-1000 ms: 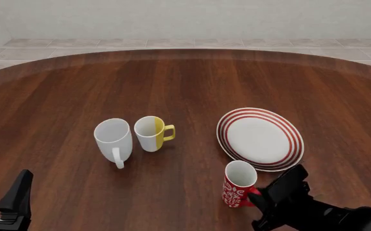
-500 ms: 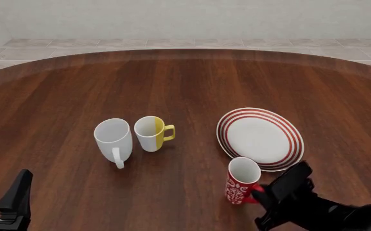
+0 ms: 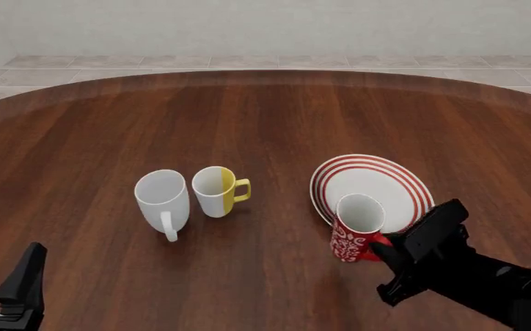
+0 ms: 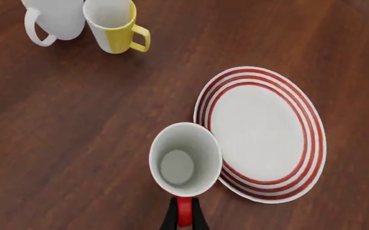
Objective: Pick up the red mug and put it on the plate
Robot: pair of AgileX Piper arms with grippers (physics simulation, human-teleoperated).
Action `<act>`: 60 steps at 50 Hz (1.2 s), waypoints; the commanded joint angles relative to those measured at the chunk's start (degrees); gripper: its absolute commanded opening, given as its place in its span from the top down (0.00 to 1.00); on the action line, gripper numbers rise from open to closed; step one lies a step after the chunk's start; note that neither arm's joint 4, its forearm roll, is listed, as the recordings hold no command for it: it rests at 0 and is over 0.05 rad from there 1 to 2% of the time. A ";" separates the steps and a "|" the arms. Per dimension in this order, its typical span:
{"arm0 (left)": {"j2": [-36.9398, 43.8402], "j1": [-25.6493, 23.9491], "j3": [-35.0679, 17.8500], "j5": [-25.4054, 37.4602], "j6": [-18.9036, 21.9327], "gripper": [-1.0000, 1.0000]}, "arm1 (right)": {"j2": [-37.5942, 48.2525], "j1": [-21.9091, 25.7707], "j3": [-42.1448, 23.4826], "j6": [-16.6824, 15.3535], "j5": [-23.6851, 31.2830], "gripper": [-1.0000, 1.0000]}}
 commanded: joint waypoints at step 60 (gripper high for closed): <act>-0.01 -0.11 -0.14 0.15 0.33 0.00 | 3.18 -16.75 -12.97 -4.06 -0.68 1.00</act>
